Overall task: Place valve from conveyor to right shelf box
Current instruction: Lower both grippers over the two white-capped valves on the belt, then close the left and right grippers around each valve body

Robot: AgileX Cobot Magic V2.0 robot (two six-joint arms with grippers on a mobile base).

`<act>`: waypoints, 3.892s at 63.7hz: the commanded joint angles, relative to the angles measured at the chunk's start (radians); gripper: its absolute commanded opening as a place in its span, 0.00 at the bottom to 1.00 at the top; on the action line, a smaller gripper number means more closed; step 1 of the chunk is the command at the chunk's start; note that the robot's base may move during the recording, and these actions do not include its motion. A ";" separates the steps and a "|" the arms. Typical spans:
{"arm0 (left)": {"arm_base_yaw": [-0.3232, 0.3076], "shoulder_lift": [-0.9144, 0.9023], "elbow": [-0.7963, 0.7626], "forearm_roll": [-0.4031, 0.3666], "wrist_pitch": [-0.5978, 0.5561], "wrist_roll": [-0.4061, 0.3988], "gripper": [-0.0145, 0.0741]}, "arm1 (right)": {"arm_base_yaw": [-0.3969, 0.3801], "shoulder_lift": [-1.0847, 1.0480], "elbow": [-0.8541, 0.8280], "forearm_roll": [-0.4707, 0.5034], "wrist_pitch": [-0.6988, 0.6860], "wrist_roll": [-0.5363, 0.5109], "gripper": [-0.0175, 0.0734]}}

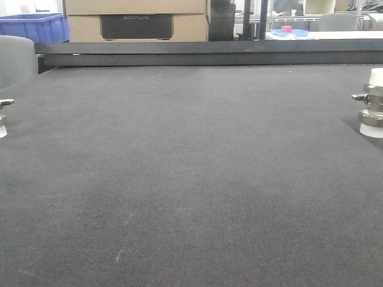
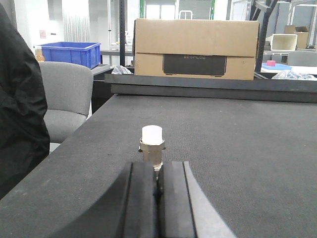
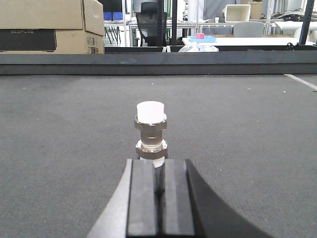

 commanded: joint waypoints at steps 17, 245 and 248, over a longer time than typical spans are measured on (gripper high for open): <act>0.002 -0.004 -0.003 -0.006 -0.020 -0.009 0.04 | 0.000 -0.003 0.000 -0.002 -0.019 0.001 0.02; -0.061 1.007 -1.116 0.003 0.736 -0.009 0.84 | 0.001 1.942 -1.615 -0.033 0.952 -0.124 0.02; -0.061 1.009 -1.118 0.003 0.744 -0.009 0.84 | 0.001 1.932 -1.615 -0.033 0.954 -0.124 0.02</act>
